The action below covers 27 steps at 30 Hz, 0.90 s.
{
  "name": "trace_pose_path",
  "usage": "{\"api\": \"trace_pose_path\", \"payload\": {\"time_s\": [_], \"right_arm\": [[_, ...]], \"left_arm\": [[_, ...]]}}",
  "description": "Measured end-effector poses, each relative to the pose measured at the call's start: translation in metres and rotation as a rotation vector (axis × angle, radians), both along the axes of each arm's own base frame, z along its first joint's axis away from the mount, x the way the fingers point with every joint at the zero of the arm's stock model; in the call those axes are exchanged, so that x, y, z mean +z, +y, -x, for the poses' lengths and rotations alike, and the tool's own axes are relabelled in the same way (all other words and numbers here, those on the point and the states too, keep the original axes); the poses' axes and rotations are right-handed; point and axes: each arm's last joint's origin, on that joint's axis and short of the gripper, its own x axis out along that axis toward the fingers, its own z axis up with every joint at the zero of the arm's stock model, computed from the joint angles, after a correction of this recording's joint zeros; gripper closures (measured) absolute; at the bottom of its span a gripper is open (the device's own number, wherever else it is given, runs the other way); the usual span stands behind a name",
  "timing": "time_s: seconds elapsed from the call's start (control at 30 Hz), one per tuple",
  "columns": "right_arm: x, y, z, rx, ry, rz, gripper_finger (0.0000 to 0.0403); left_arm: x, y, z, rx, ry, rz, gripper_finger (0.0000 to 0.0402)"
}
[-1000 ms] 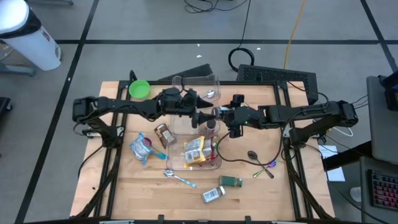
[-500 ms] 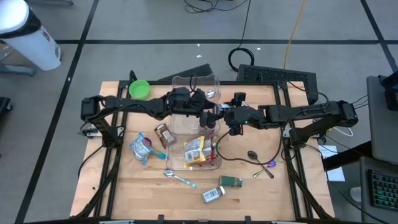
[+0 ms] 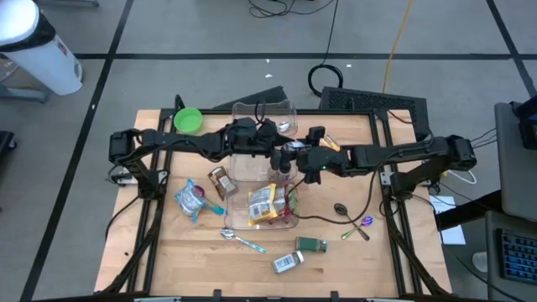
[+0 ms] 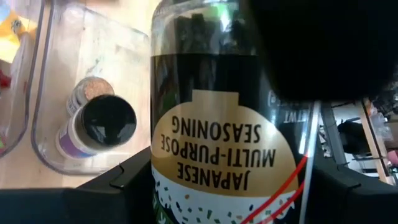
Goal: Pick & Place Food Item
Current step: Put the gold seasoning bottle into the middle transparent bin
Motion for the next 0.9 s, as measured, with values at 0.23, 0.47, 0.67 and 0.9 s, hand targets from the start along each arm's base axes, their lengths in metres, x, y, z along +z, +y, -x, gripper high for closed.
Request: {"api": "trace_pose_path", "payload": {"time_s": [0.23,0.47,0.67,0.9], "right_arm": [[0.0016,-0.0001,-0.0016,0.002,-0.022,0.003,0.0137],[0.0025,-0.0001,-0.0022,0.011,-0.025,0.014,0.0137],[0.0025,-0.0003,-0.0021,0.007,-0.026,0.015,0.0137],[0.0027,-0.0003,-0.002,0.013,-0.017,0.028,0.0123]], "left_arm": [[-0.0029,0.0001,0.0005,0.005,0.03,-0.009,0.0008],[-0.0039,0.0015,0.0009,0.029,0.043,-0.029,0.0075],[-0.004,0.0032,0.0012,0.034,0.045,-0.059,0.0122],[-0.0038,0.0031,0.0011,0.023,0.045,-0.1,0.0122]]}}
